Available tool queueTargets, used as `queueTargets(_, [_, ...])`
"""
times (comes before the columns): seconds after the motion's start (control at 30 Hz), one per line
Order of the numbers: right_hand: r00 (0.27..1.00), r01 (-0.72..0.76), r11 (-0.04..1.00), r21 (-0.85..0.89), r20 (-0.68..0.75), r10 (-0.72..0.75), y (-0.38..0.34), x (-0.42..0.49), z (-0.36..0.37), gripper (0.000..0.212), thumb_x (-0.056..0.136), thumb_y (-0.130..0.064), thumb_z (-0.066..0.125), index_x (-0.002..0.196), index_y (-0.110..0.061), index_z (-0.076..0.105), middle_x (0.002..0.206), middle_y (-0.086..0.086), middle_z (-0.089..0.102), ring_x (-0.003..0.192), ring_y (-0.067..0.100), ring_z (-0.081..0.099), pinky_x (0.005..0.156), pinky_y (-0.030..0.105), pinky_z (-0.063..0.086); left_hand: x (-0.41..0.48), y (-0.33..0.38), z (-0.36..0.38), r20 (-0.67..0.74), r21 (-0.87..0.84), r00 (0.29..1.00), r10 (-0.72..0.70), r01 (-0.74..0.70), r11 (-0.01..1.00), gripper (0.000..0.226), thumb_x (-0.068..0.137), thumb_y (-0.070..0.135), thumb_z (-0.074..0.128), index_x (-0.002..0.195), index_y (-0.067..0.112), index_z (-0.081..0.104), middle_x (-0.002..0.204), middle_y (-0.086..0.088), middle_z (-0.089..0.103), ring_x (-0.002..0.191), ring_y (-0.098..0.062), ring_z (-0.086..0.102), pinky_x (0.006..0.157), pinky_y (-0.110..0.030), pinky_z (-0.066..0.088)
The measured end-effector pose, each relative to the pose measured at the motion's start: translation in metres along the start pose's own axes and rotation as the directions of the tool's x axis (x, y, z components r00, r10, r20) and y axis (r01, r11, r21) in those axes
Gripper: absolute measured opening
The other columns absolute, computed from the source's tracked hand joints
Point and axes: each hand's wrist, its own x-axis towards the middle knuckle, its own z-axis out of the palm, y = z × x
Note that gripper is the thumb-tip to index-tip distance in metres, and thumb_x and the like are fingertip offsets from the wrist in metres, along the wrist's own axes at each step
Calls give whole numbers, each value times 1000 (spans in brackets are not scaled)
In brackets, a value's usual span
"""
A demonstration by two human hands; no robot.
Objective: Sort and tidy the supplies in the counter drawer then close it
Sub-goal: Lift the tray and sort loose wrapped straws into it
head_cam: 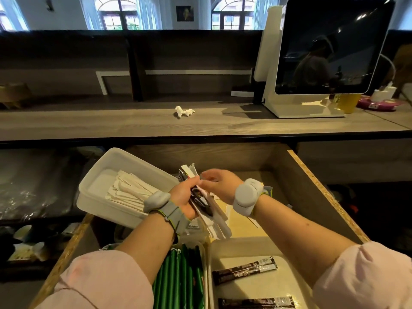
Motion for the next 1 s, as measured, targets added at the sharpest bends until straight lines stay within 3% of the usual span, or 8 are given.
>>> queueTargets(0.1, [980, 61, 997, -36, -186, -67, 5, -3, -6, 16, 87, -33, 61, 98, -23, 67, 97, 1, 70, 88, 18, 64, 83, 36, 54, 8, -2, -1, -40, -64, 999, -9, 6, 998, 31, 98, 34, 46, 81, 8, 54, 61, -4, 55, 59, -17, 57, 62, -38, 50])
queueTargets(0.27, [999, -12, 986, -165, -35, 7, -3, -3, 6, 19, 79, -46, 67, 87, -29, 68, 85, -1, 70, 76, 15, 63, 74, 32, 53, 5, -1, -4, -5, -23, 999, -35, 35, 999, 43, 96, 44, 43, 96, 4, 59, 85, -16, 62, 83, -32, 59, 83, -48, 46])
queueTargets(0.5, [971, -177, 963, -201, 124, 205, -8, -7, 1, 34, 83, -35, 67, 102, -6, 70, 78, 5, 63, 69, 18, 56, 53, 22, 41, 1, -10, 4, 13, 130, 1000, -12, 10, 991, 38, 99, 29, 45, 77, -2, 50, 43, -12, 58, 35, -26, 59, 61, -42, 42])
queueTargets(0.6, [945, -297, 955, -21, 138, 297, 0, -7, -4, 26, 85, -29, 65, 102, -9, 69, 79, 2, 64, 69, 16, 59, 54, 21, 44, -3, -12, 4, 89, 136, 994, -56, 44, 990, 49, 101, 35, 35, 82, -4, 56, 53, -16, 65, 64, -31, 63, 76, -43, 45])
queueTargets(0.73, [910, -405, 889, 215, 185, 370, 10, -9, -17, 25, 86, -23, 64, 105, -7, 68, 89, 9, 67, 72, 19, 62, 72, 33, 55, -2, -8, -1, 86, 175, 995, -56, 41, 984, 62, 98, 48, 35, 120, -5, 56, 107, -27, 65, 113, -39, 57, 101, -50, 41])
queueTargets(0.83, [897, -437, 818, 374, 253, 363, 16, -10, -25, 31, 89, -19, 63, 115, -2, 63, 110, 16, 67, 92, 30, 67, 91, 45, 54, -4, -9, 1, 71, 202, 996, -58, 43, 978, 55, 98, 46, 37, 124, 1, 55, 100, -25, 69, 97, -39, 61, 90, -50, 46])
queueTargets(0.9, [901, -428, 809, 404, 264, 345, 18, -11, -24, 32, 89, -18, 64, 116, -1, 62, 108, 17, 64, 84, 28, 66, 78, 40, 57, -7, -11, 3, 94, 147, 993, -71, 57, 988, 50, 101, 39, 32, 120, -1, 56, 80, -20, 71, 86, -35, 62, 93, -48, 41])
queueTargets(1.0, [924, -365, 872, 325, 238, 298, 13, -10, -16, 31, 90, -23, 63, 115, -5, 64, 102, 11, 69, 74, 21, 68, 68, 32, 58, -9, -12, 6, 102, 84, 991, -86, 78, 993, 46, 103, 35, 30, 125, 2, 53, 86, -18, 64, 82, -32, 62, 97, -44, 39])
